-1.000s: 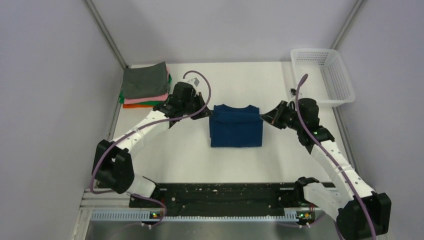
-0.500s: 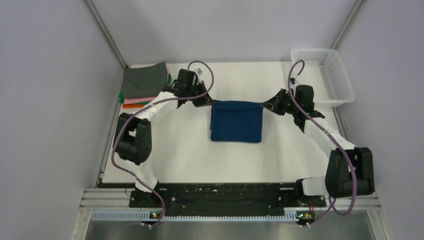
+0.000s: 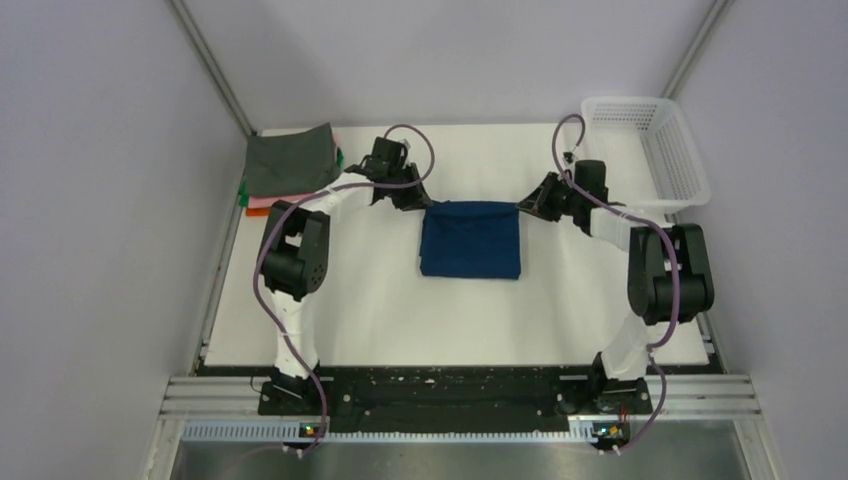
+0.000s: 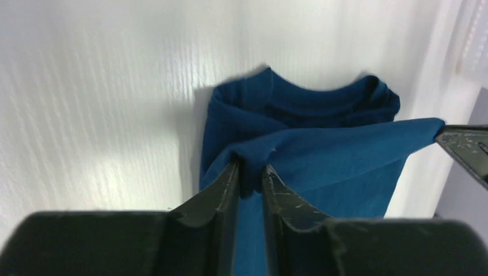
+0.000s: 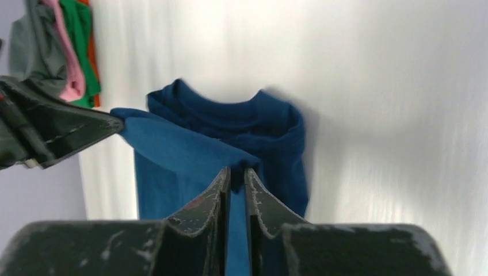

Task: Fold and stack the t-shirts
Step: Fold the long partially folded tshirt into a neat square, then smooth out wrinkles on the folded tshirt

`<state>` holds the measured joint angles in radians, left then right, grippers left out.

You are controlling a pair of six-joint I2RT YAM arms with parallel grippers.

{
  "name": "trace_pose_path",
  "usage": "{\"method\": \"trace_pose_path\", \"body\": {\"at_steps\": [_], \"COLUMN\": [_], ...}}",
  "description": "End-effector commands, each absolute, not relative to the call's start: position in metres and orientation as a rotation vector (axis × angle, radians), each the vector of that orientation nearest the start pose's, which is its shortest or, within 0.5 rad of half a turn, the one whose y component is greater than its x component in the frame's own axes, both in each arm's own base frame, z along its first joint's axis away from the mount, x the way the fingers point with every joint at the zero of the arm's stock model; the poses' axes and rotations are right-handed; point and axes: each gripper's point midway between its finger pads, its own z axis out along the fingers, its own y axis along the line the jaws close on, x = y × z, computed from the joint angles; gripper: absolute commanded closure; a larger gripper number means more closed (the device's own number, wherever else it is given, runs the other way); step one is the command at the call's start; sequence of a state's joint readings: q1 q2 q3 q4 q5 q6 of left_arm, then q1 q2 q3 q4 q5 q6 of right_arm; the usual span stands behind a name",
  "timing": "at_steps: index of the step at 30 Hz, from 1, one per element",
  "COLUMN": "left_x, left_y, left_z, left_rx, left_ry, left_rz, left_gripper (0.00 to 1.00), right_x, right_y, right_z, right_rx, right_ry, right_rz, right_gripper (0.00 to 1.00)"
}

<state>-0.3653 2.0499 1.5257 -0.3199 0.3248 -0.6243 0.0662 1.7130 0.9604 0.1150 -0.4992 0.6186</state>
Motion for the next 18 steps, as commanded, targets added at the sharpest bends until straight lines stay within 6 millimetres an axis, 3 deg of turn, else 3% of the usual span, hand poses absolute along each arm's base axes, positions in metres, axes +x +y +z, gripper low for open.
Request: {"method": "trace_pose_path", "body": {"at_steps": [1, 2, 3, 4, 6, 9, 14, 18], "left_x": [0.483, 0.484, 0.485, 0.485, 0.479, 0.462, 0.418, 0.401], "left_y": [-0.245, -0.245, -0.246, -0.247, -0.249, -0.249, -0.259, -0.264], "left_z": [0.101, 0.103, 0.107, 0.111, 0.121, 0.119, 0.086, 0.062], "left_rx": [-0.207, -0.207, -0.206, -0.204, -0.194, -0.174, -0.121, -0.110], "left_ry": [2.436, 2.430, 2.422, 2.416, 2.407, 2.429, 2.520, 2.591], "left_rz": [-0.749, -0.752, -0.758, -0.767, -0.791, -0.805, -0.826, -0.780], "left_gripper": [0.53, 0.35, 0.10, 0.03, 0.01, 0.01, 0.01, 0.04], "right_x": [0.452, 0.454, 0.455, 0.456, 0.451, 0.434, 0.391, 0.356], "right_y": [0.122, 0.122, 0.121, 0.120, 0.121, 0.120, 0.122, 0.134], "right_z": [0.095, 0.095, 0.095, 0.095, 0.095, 0.098, 0.114, 0.138], "right_rx": [0.271, 0.269, 0.266, 0.271, 0.275, 0.271, 0.245, 0.181], "right_ry": [2.227, 2.232, 2.239, 2.249, 2.261, 2.253, 2.217, 2.129], "right_rz": [0.862, 0.858, 0.851, 0.843, 0.844, 0.845, 0.874, 0.984], "right_gripper": [0.64, 0.41, 0.10, 0.02, 0.01, 0.01, 0.01, 0.01]}}
